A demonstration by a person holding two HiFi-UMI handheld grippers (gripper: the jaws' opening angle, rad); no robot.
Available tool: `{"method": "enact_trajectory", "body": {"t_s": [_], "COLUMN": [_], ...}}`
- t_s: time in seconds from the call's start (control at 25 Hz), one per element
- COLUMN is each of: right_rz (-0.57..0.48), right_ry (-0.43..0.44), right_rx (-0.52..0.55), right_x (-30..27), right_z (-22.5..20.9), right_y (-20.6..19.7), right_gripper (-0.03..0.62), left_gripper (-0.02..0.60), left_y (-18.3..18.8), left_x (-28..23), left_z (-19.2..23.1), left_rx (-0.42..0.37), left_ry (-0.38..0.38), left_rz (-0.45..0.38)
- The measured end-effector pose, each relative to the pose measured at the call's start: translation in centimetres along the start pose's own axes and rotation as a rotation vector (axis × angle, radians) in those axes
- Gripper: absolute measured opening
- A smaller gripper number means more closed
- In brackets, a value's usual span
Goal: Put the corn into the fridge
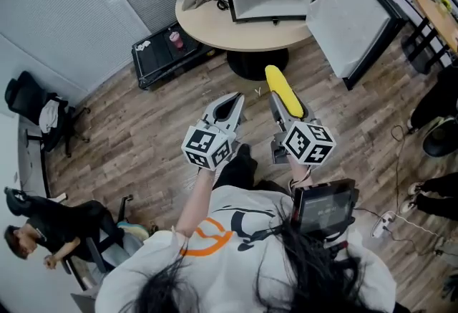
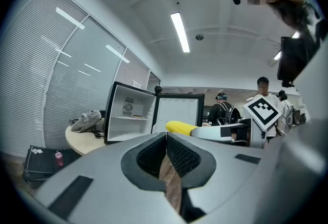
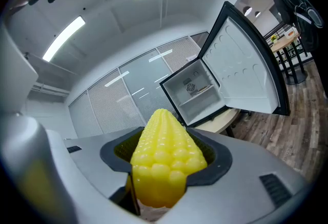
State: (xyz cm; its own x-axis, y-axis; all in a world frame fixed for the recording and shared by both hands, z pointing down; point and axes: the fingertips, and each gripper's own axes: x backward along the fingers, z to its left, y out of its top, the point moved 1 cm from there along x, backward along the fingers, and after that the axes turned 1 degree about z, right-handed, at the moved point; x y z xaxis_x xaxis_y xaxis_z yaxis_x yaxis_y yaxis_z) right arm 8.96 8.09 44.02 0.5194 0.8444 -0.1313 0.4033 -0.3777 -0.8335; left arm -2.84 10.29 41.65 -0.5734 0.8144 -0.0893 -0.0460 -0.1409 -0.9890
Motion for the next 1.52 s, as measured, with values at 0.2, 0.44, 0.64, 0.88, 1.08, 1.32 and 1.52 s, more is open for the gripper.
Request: {"method": "enact_trajectory", "body": {"t_s": [0.2,0.44,0.64,0.88,1.08,1.32,1.52], "right_rz": [0.015,0.033,0.066,0.065,0.072,0.07,0.074], "right_ry": [-0.017,-0.019,-0.036,-0.052,-0.062,-0.084,-0.113], "right_rx": [0.008,0.004,0.032,0.007,0.013,0.022,0.033], "right_x": [-1.7,-5.6,-11.4,-18.3,-24.7,-29.6,-31.3], "right_z": [-1.2,-2.8,-4.2,-4.8,-4.7,-4.6,-4.9], "right_y": [0.3,1.1,1.9,3.4,4.6,5.7,6.1], "right_gripper": [0.261,0.261,0.261,0.261,0.261,0.261,0.261], "left_gripper": [0.011,0.011,0.011,0.011,0.011,0.011,0.011], "left_y": [0.0,-0.3,0.0,1.2,1.9,2.7,2.6], "left_x": [-1.9,-5.8,-10.6,-14.8,-17.7,-20.4,-21.9], "left_z": [1.2,4.1,8.8,14.7,20.8,25.5,27.0], "left_rx": [0.001,0.015,0.031,0.026,0.045,0.07,0.088], "left_ry": [-0.009,-0.039,-0.066,-0.086,-0.084,-0.107,-0.136], "left_rz": [0.017,0.029,0.041,0.044,0.043,0.032,0.033]}}
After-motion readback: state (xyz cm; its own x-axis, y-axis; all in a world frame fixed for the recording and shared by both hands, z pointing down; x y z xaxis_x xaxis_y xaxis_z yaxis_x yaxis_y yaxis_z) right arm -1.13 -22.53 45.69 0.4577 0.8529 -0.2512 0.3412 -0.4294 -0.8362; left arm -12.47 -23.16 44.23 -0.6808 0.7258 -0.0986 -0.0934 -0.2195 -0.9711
